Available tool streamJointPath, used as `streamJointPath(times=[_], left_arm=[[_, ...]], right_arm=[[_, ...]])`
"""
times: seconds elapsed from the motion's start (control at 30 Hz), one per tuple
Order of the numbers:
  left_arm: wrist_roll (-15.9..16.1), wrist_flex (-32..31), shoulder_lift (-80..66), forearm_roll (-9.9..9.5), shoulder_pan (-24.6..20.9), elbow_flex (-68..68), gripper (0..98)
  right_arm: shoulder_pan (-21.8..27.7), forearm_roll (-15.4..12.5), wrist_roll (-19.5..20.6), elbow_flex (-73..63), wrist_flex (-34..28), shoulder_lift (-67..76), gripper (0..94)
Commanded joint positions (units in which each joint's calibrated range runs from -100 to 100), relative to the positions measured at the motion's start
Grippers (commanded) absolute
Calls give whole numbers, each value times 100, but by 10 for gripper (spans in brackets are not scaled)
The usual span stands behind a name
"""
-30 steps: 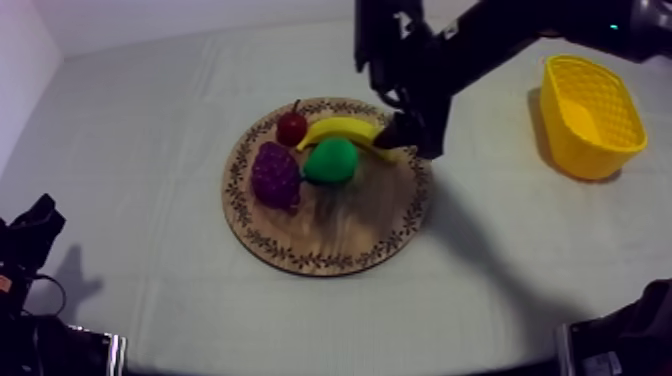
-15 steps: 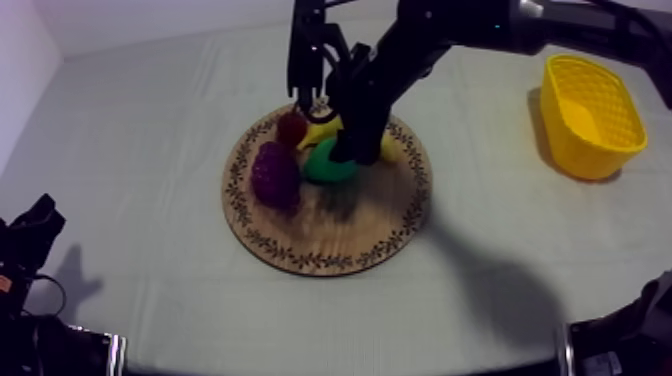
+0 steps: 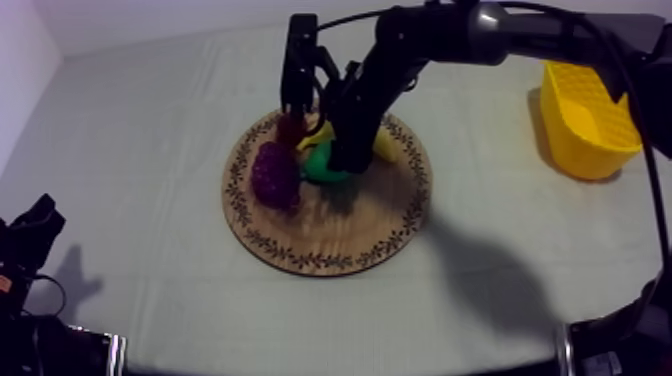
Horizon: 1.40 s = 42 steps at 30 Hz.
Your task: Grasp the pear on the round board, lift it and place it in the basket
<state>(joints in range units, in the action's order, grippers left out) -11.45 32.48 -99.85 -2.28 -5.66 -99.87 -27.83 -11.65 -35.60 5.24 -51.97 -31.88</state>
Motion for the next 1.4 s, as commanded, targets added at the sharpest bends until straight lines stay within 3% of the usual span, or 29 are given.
streamJointPath(times=[0.0, 0.73, 1.13, 1.37], left_arm=[[0, 1, 2, 0, -2, -2, 1], [0, 1, 2, 0, -2, -2, 1], [0, 1, 2, 0, -2, -2, 1], [0, 1, 2, 0, -2, -2, 1]], right_arm=[[2, 20, 3, -25, -24, -41, 564], [-120, 216, 32, -332, -117, -558, 541], [-128, 259, 47, -318, -76, -730, 390], [-9, 252, 56, 28, 135, -160, 369]])
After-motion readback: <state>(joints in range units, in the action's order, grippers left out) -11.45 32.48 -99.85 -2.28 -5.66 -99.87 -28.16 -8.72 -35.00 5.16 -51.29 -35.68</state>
